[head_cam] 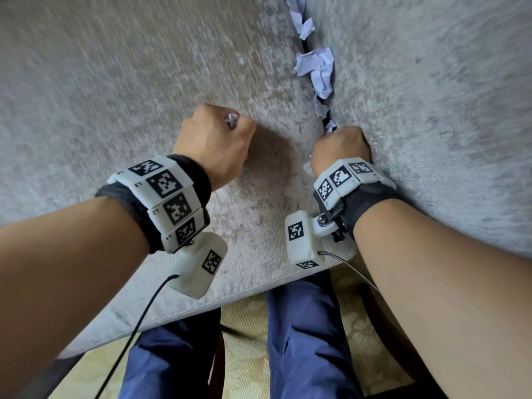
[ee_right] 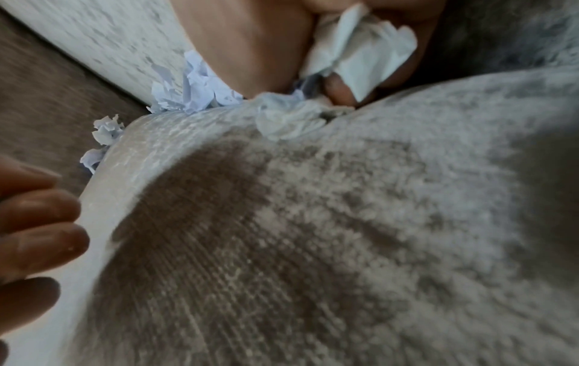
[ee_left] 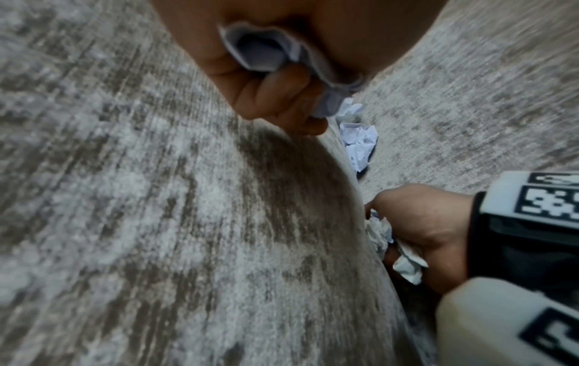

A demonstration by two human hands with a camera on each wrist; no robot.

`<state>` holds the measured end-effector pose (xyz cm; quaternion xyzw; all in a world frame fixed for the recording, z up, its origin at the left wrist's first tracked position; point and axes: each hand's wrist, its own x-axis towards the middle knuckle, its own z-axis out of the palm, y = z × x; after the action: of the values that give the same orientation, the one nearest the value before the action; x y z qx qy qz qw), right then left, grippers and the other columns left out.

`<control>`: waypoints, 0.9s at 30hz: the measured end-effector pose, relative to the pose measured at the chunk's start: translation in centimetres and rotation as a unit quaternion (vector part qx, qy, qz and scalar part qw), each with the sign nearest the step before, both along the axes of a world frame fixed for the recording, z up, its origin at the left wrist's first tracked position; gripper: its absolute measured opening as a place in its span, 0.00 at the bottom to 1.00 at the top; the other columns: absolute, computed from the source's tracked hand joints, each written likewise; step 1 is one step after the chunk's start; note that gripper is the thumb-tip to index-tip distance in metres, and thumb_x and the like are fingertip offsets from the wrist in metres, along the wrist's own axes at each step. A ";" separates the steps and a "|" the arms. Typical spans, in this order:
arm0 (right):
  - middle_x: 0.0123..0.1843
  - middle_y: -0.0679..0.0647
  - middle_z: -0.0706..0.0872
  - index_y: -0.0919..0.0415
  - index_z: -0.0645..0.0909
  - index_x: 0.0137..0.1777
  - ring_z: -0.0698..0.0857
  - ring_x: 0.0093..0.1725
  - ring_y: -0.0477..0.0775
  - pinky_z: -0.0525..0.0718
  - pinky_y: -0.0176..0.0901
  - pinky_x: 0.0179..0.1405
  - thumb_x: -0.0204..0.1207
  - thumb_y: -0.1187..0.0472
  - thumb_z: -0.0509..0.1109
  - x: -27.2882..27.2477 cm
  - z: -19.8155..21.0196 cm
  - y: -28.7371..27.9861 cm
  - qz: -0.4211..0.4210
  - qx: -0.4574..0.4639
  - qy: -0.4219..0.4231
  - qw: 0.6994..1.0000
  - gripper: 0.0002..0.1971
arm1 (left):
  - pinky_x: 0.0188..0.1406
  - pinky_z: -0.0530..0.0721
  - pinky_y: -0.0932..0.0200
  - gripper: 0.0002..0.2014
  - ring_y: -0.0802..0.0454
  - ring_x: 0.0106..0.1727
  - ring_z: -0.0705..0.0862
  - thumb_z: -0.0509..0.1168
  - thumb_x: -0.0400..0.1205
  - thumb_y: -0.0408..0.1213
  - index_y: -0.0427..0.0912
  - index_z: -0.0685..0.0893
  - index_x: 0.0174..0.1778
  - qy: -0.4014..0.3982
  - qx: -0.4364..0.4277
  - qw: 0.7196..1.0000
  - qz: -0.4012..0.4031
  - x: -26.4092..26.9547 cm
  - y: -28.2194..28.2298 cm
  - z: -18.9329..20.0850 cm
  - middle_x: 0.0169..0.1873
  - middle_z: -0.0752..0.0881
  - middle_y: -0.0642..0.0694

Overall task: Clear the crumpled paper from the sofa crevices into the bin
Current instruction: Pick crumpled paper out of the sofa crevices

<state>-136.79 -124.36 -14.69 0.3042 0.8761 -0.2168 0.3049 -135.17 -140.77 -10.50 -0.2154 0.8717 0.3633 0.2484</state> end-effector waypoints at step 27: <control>0.57 0.66 0.84 0.67 0.81 0.56 0.84 0.51 0.61 0.73 0.39 0.38 0.84 0.60 0.56 0.0 0.9 -0.2 -0.042 -0.045 0.022 0.998 0.14 | 0.29 0.83 0.40 0.19 0.39 0.28 0.83 0.58 0.83 0.39 0.24 0.82 0.37 -0.005 0.014 1.000 -0.025 -0.2 -0.4 0.6 0.34 0.88 0.31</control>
<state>-136.81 -124.61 -13.74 0.3216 0.8584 -0.2751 0.2898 -135.38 -141.20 -9.90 -0.1920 0.8704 0.3682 0.2645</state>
